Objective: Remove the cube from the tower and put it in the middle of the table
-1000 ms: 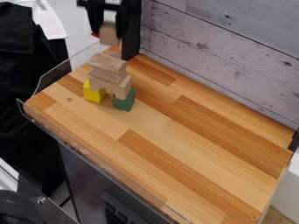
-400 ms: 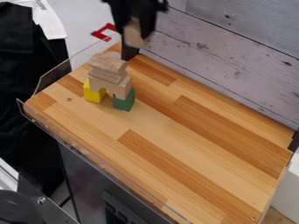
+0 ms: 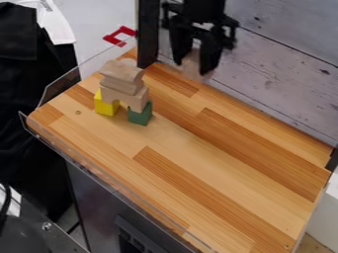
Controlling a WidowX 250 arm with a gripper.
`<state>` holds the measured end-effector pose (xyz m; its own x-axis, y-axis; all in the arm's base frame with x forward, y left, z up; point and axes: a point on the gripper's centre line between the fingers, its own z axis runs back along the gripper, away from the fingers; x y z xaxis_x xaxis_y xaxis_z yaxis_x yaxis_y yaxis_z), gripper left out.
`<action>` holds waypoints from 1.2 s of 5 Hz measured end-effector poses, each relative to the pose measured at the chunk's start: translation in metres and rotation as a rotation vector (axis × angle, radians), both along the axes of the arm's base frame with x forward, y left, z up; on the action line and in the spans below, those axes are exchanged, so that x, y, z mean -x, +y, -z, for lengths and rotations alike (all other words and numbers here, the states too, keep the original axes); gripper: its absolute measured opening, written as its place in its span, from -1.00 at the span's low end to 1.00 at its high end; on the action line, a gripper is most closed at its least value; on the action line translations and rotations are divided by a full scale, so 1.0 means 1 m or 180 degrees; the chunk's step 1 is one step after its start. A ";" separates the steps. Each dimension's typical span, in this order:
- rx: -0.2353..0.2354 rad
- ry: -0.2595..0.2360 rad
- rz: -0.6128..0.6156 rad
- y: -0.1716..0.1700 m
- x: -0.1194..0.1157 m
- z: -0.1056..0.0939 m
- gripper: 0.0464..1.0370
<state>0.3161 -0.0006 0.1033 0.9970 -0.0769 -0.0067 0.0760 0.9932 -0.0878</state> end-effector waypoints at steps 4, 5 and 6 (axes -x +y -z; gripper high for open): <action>-0.0024 0.0136 -0.0051 -0.012 -0.008 0.069 0.05; -0.0043 0.0187 -0.0067 -0.012 -0.009 0.087 0.05; -0.0132 0.0227 -0.0085 -0.012 -0.009 0.097 0.05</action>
<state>0.3252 -0.0121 0.0066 0.9956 -0.0485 -0.0802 0.0445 0.9977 -0.0509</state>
